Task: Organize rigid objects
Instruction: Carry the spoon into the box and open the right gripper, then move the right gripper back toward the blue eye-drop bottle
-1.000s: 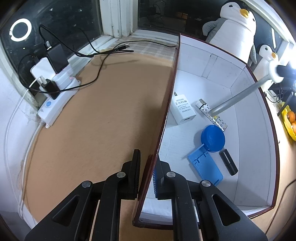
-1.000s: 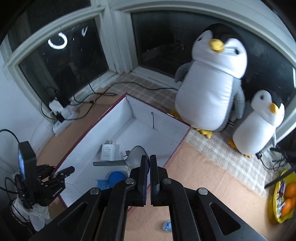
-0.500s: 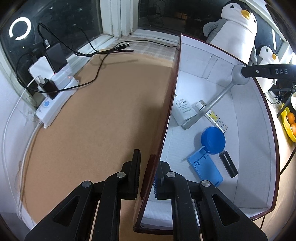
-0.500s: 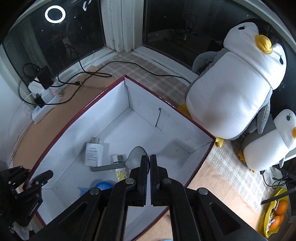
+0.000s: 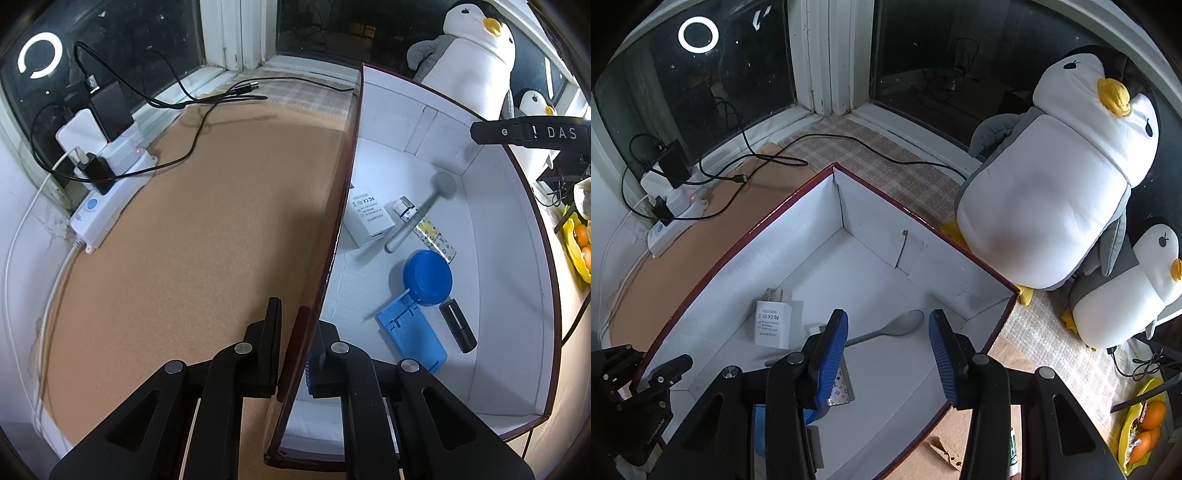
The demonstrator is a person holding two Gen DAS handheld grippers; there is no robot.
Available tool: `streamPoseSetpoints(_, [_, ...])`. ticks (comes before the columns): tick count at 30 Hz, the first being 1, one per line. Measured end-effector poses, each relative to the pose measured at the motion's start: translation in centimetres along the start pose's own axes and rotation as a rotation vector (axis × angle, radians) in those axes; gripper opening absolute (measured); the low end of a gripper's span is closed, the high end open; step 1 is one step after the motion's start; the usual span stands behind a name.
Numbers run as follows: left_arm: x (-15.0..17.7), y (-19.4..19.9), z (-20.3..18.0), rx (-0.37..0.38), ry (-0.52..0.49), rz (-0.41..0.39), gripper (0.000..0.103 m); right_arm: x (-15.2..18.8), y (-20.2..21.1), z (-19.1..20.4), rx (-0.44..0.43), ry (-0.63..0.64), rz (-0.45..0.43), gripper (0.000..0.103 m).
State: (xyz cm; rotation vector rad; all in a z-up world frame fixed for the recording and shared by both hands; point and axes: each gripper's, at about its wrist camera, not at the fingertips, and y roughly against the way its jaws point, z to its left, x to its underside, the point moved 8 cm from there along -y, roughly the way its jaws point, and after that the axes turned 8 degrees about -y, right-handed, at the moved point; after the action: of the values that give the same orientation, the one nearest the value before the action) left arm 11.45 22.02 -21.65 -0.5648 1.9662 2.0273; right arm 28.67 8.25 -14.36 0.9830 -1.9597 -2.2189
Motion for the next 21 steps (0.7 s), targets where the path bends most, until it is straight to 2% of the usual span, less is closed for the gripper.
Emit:
streamPoseSetpoints(9, [-0.1,-0.1,0.1,-0.002,0.000,0.000,0.009,0.3,1.0,0.1,-0.017,-0.014,-0.021,0.042])
streamPoseSetpoints(18, [0.0,0.3,0.2,-0.007,0.004,-0.003,0.009,1.5,4.4,-1.0,-0.079,-0.094,-0.086,0.042])
streamPoseSetpoints(21, [0.1,0.5,0.3,-0.009,0.002,-0.006,0.009,2.5,5.3,-1.6,-0.101,-0.111,-0.099,0.049])
